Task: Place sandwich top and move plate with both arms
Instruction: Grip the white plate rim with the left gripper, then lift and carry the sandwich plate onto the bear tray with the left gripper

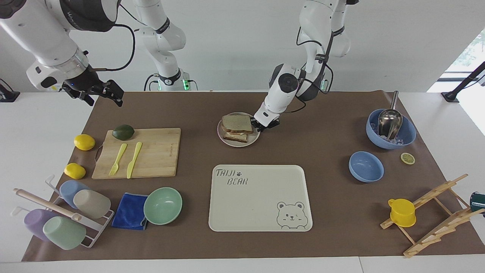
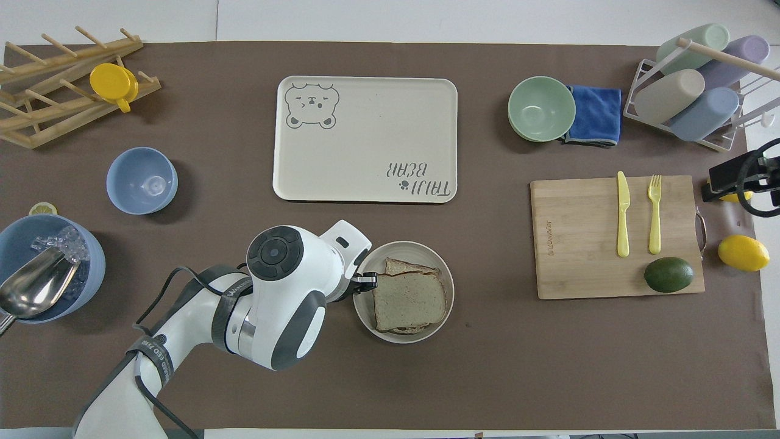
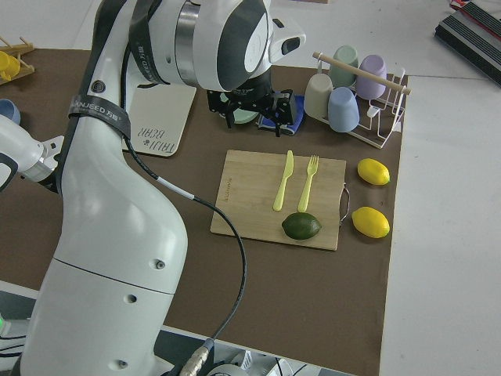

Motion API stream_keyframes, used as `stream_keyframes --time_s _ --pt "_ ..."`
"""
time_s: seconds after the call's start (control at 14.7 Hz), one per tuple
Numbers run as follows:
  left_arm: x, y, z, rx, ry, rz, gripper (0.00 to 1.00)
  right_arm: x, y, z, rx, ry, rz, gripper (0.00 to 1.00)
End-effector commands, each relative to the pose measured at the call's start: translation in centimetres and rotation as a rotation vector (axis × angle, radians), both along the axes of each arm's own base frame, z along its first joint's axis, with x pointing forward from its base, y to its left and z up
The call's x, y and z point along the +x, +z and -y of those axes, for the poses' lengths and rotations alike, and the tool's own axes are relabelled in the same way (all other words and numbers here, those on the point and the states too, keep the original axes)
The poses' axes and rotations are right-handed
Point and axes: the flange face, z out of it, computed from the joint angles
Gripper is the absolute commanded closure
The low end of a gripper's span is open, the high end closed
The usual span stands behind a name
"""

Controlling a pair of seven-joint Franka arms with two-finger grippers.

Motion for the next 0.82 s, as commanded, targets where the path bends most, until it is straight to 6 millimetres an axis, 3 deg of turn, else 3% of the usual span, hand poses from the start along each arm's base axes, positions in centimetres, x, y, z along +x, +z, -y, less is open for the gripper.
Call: stream_keyframes --time_s 0.0,0.27,0.48,0.75 --pt "-0.8 0.3 -0.5 -0.008 0.019 -0.007 1.00 -0.8 0.2 0.0 0.015 0.000 0.002 0.00" --pt "-0.1 0.9 -1.0 -0.016 0.034 -0.009 1.00 -0.8 0.2 0.0 0.015 0.000 0.002 0.00" --pt "0.8 4.0 -2.3 -0.038 0.045 -0.014 1.00 -0.8 0.2 0.0 0.015 0.000 0.002 0.00" --pt "3.7 8.1 -3.9 -0.054 0.074 -0.045 1.00 -0.8 0.2 0.0 0.015 0.000 0.002 0.00"
